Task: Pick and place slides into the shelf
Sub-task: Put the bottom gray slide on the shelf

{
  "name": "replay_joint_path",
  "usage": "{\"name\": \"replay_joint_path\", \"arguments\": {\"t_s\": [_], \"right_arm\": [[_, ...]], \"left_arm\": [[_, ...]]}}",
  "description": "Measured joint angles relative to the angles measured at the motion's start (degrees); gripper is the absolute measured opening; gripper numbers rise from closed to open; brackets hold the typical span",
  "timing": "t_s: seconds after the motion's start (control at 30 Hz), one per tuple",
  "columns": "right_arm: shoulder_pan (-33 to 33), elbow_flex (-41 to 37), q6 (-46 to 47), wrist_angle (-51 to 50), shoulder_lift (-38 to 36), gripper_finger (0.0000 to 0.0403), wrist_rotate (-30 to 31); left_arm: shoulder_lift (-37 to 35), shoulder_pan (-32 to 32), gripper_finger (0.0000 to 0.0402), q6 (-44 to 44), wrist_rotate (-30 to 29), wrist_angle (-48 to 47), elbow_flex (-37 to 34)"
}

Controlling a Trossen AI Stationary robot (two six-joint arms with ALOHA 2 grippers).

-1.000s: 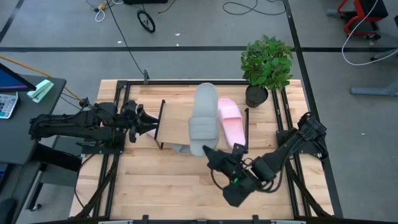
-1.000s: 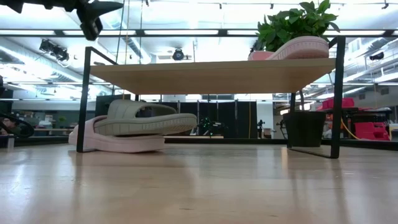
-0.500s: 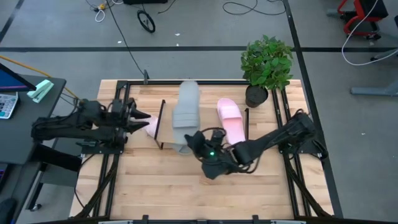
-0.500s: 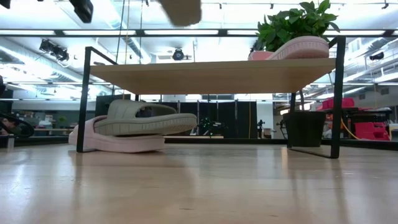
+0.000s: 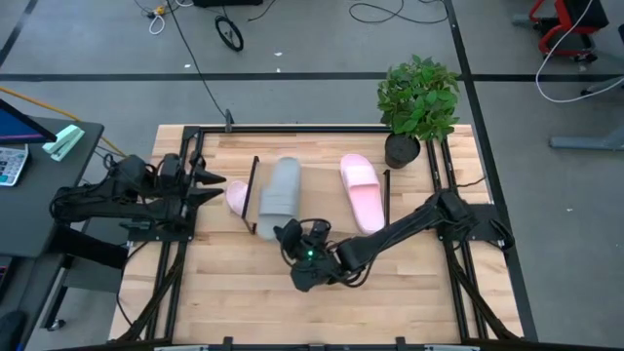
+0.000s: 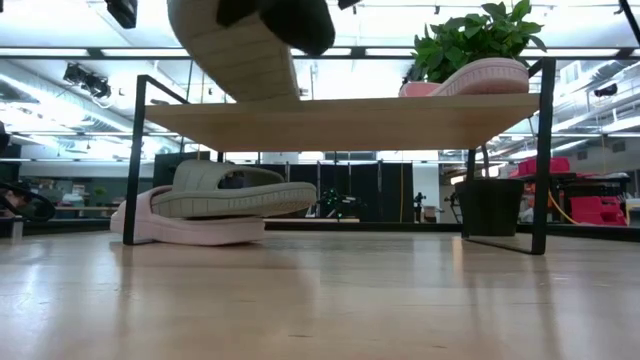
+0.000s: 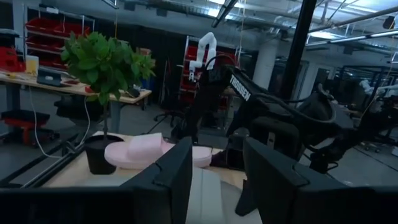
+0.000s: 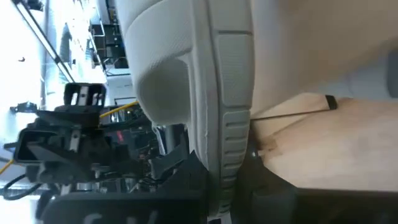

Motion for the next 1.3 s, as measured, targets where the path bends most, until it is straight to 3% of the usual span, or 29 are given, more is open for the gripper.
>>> {"name": "replay_joint_path", "arguments": {"t_s": [0.4, 0.63, 1.3], "right_arm": [[-0.4, 0.0, -2.7, -1.4, 0.5, 0.0030, 0.2], [0.8, 0.0, 4.5, -7.9, 0.2, 0.0030, 2.8], [1.6, 0.0, 5.5, -16.9, 0.1, 0.0030, 0.0]], "left_arm": [[0.0, 0.0, 0.0138, 0.0, 0.0, -3.1, 0.0], [0.0, 0.0, 0.0135, 0.0, 0.0, -3.6, 0.0], [0.0, 0.0, 0.0130, -1.5, 0.0, -4.4, 0.0]]}}
